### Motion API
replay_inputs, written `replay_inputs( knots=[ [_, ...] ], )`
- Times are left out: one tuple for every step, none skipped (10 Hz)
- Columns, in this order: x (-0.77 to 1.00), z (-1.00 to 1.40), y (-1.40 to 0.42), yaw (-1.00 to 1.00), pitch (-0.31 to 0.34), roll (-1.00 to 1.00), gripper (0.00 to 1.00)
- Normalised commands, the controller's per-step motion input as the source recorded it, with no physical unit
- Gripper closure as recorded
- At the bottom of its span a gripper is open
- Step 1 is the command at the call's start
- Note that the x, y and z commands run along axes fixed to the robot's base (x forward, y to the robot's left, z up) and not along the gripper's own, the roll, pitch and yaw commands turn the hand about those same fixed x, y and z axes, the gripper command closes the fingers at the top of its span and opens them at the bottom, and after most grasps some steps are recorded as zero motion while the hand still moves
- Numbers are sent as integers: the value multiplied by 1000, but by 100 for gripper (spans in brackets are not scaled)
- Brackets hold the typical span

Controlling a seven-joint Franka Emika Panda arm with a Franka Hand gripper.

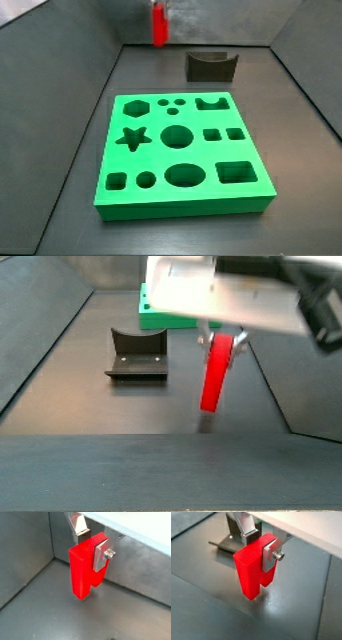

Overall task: Pick up the double-square object. Move up. Move to above the board. Insert the double-square object.
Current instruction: Move up, then move to above the board.

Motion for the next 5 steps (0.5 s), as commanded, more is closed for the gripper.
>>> replay_inputs(
  knots=[
    [-6,190,8,-18,36,-9,100],
    [110,1000,-58,191,-291,70,100],
    [114,1000,-62,189,-282,67,100],
    [83,1000,-68,145,-217,45,100],
    [59,1000,-62,80,-124,14,100]
  ],
)
